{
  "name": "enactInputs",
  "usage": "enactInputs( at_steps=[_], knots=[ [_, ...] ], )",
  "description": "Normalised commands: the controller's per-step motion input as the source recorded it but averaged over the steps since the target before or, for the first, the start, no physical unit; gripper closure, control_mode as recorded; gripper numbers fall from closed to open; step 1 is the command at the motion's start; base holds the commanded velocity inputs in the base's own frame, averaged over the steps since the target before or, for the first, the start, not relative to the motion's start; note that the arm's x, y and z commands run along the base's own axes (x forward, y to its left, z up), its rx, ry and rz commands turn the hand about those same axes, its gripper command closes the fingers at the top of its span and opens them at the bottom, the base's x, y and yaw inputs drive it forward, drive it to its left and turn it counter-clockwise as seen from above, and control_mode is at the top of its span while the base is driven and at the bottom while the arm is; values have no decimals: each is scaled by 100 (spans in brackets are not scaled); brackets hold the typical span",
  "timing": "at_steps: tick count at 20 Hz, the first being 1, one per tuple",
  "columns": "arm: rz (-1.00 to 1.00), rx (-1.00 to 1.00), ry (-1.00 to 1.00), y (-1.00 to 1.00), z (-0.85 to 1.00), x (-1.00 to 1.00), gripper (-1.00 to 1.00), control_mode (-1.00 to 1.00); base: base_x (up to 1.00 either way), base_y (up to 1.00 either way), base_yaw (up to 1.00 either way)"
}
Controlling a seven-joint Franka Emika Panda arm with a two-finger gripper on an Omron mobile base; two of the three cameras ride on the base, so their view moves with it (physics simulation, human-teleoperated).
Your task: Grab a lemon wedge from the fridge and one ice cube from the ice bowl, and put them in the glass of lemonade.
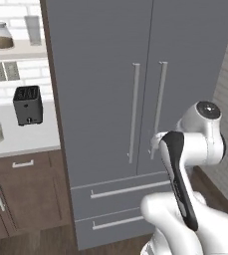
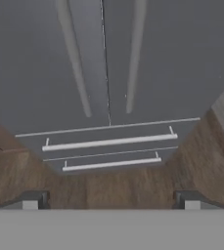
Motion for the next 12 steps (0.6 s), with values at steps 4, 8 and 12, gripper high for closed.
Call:
enactInputs(
  at_steps=[4,8,12],
  knots=[
    [0,-2,-20,34,46,79,-100,-100,0,0,0],
    [0,0,-6,7,13,76,-100,-100,0,0,0],
    [0,0,0,13,0,73,-100,-100,0,0,0]
  ],
)
